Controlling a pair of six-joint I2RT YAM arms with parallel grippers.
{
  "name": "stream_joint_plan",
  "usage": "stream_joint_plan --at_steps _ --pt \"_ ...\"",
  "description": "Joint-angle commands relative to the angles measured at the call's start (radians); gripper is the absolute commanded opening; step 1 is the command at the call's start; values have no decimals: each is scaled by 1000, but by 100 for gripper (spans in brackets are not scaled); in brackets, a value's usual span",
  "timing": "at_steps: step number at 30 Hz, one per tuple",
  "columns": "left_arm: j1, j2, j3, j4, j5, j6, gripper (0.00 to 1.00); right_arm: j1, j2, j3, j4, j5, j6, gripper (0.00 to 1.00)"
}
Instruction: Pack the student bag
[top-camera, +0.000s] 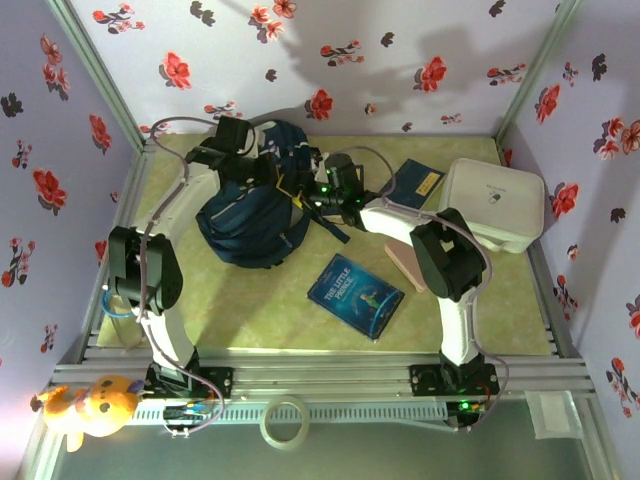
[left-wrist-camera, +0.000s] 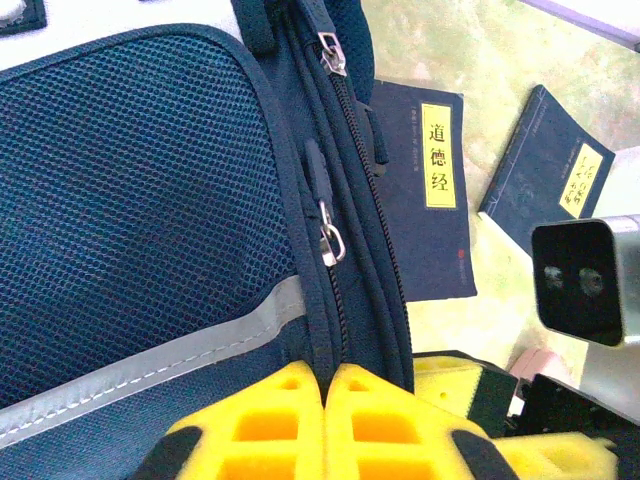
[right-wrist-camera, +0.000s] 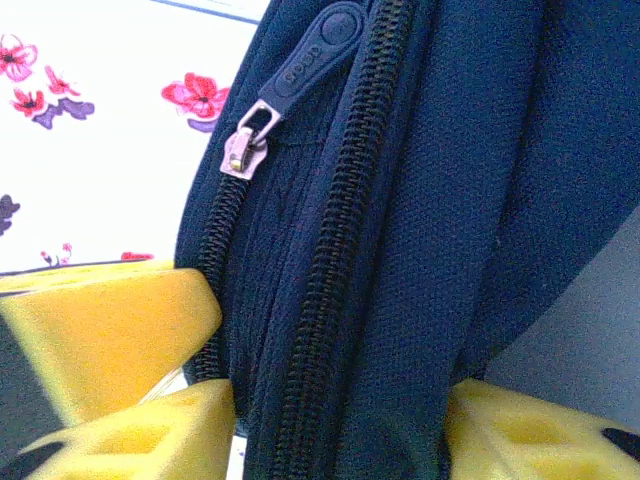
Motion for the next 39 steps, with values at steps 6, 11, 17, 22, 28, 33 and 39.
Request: stream_joint_plan --at_steps 6,11,17,22,28,33,39 --pt "55 -160 -86 79 -53 -116 33 12 11 68 -29 2 46 26" --pt "68 -309 -207 69 -131 -106 48 12 24 113 -2 25 75 19" --pt "29 -492 -421 37 -192 -141 55 15 42 180 14 68 98 18" --pt "-88 -559 -570 63 -260 -258 59 19 55 211 17 82 113 18" --pt "-180 -498 -607 134 -294 -331 61 24 54 215 29 89 121 17" --pt "-227 -398 -575 182 -313 -360 57 24 35 200 43 87 122 17" --pt "-253 -329 -536 151 -441 -393 49 26 18 188 51 87 119 17"
